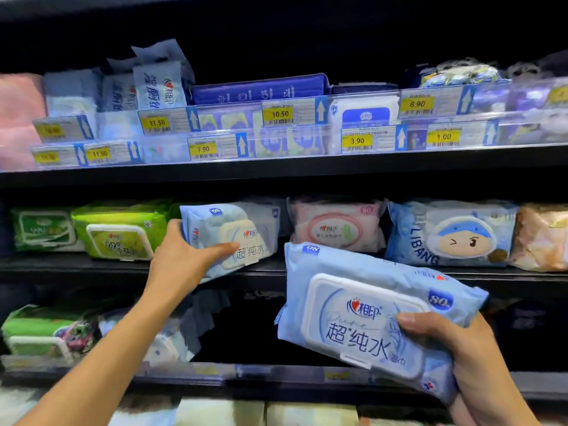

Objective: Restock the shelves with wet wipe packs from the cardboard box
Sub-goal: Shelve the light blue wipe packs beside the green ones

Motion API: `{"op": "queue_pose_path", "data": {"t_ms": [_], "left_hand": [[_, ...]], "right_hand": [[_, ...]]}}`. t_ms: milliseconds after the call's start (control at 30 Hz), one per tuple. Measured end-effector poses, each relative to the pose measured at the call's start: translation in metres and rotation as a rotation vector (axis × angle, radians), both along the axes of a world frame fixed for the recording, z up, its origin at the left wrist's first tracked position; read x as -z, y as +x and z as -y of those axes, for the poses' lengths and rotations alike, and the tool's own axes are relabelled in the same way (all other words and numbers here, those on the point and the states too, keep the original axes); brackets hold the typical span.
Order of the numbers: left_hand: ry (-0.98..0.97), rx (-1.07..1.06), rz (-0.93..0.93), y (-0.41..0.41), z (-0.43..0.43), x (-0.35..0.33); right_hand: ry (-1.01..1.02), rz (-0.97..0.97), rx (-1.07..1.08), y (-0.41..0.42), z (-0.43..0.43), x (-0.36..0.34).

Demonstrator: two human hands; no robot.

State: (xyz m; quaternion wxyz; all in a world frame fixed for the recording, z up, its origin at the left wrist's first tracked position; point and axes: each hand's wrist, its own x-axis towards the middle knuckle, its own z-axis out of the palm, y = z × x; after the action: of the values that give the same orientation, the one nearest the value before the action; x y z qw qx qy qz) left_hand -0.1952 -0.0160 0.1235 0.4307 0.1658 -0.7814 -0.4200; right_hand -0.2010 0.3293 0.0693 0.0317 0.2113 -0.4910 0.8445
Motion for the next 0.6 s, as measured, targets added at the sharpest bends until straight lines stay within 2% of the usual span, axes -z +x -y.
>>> {"op": "queue_pose_path", "data": {"t_ms": [200, 300, 367, 467, 533, 600], "left_hand": [[-0.199, -0.144, 0.176, -0.039, 0.008, -0.004], [-0.238, -0.196, 0.279, -0.056, 0.005, -0.013], [-0.208, -0.092, 0.286, -0.065, 0.015, -0.019], [-0.049, 0.144, 0.202, -0.074, 0.035, -0.017], [-0.024, 0.176, 0.208, -0.077, 0.040, -0.016], [-0.091, 0.134, 0.194, -0.081, 0.039, -0.014]], "right_hand": [[0.027, -0.029, 0.045, -0.012, 0.000, 0.010], [0.032, -0.033, 0.096, -0.017, -0.002, 0.015], [0.024, -0.027, 0.106, -0.019, -0.001, 0.016], [-0.010, 0.000, 0.096, -0.021, 0.001, 0.020], [-0.045, 0.006, 0.081, -0.021, 0.003, 0.022], [-0.053, 0.003, 0.071, -0.023, 0.005, 0.023]]}}
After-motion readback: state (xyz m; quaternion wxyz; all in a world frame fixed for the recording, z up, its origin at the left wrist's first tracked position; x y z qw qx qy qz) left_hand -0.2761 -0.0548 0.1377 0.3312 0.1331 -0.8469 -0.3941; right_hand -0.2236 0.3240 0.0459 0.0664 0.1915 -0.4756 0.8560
